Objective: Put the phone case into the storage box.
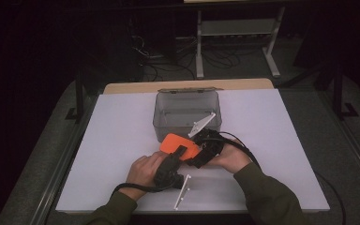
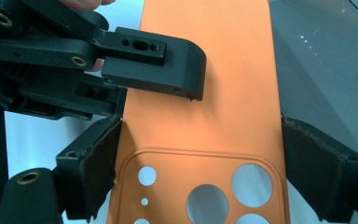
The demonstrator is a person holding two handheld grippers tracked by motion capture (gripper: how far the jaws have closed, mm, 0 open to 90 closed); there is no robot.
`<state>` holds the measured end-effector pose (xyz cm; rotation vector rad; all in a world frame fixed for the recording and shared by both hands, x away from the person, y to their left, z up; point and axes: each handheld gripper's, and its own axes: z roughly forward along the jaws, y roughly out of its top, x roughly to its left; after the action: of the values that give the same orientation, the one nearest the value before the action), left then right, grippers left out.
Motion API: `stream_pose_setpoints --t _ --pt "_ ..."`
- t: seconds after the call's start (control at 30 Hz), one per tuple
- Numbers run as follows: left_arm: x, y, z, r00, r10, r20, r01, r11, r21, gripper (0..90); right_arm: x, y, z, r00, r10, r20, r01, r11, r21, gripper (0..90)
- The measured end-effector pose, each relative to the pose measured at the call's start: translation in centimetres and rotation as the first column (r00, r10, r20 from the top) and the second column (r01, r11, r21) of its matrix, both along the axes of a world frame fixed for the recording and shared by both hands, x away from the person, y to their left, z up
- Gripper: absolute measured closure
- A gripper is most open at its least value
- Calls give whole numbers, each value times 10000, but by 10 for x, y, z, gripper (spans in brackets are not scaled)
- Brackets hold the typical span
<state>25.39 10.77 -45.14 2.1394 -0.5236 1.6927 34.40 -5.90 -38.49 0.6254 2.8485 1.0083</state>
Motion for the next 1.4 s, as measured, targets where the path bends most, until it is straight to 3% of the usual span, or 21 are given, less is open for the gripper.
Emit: stream_pose_setpoints --t 0.97,1.4 --pt "-1 0 -2 9997 -173 -178 175 9998 117 736 1 -1 0 9998 -47 -187 47 10000 30 148" --pt "-2 1 1 9998 -177 5 176 9988 467 763 4 -3 0 9986 -25 -536 37 9997 226 147"
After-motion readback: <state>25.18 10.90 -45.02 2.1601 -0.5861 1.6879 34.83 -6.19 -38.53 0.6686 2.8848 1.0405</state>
